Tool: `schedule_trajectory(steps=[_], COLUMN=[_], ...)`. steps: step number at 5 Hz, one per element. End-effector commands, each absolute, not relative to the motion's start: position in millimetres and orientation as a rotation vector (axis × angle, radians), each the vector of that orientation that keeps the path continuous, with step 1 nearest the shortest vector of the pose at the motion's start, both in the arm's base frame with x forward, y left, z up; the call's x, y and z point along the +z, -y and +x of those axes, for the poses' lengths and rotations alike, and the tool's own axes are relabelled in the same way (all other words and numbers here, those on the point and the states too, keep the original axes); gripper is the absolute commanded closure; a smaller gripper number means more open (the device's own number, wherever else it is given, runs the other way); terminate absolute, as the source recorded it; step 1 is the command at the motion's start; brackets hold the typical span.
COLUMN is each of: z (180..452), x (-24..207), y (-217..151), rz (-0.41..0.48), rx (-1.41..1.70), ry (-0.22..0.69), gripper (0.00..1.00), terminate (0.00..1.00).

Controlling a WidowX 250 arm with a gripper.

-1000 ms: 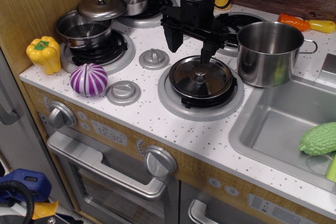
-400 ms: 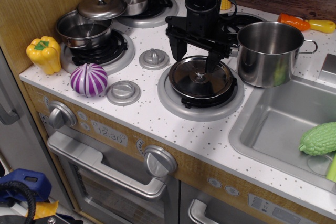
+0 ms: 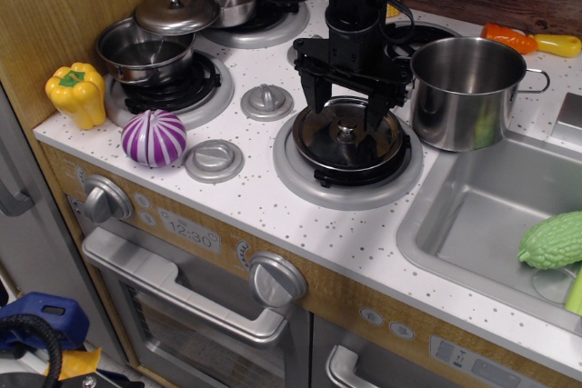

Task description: Put lid on pot or pan

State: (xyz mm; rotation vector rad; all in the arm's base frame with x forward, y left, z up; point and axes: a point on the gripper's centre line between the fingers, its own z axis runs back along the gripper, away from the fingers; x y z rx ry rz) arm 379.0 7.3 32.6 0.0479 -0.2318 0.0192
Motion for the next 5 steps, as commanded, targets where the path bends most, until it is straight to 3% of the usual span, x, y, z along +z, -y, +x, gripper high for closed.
schedule_trajectory(steps=[1,2,3,5], z=[379.2,376.0,375.8,377.8], x=[41.1,39.9,33.4,36.9], y=[-3.3,0.6,-0.5,-1.4], rz=[0.043,0.049,0.044,0.048], rx=[0.030,0.042,0.052,0.052], ry=[0.257,0.260,0.274,0.271], gripper=[0.00,0.00,1.00,1.00], terminate=[0.00,0.00,0.00,0.00])
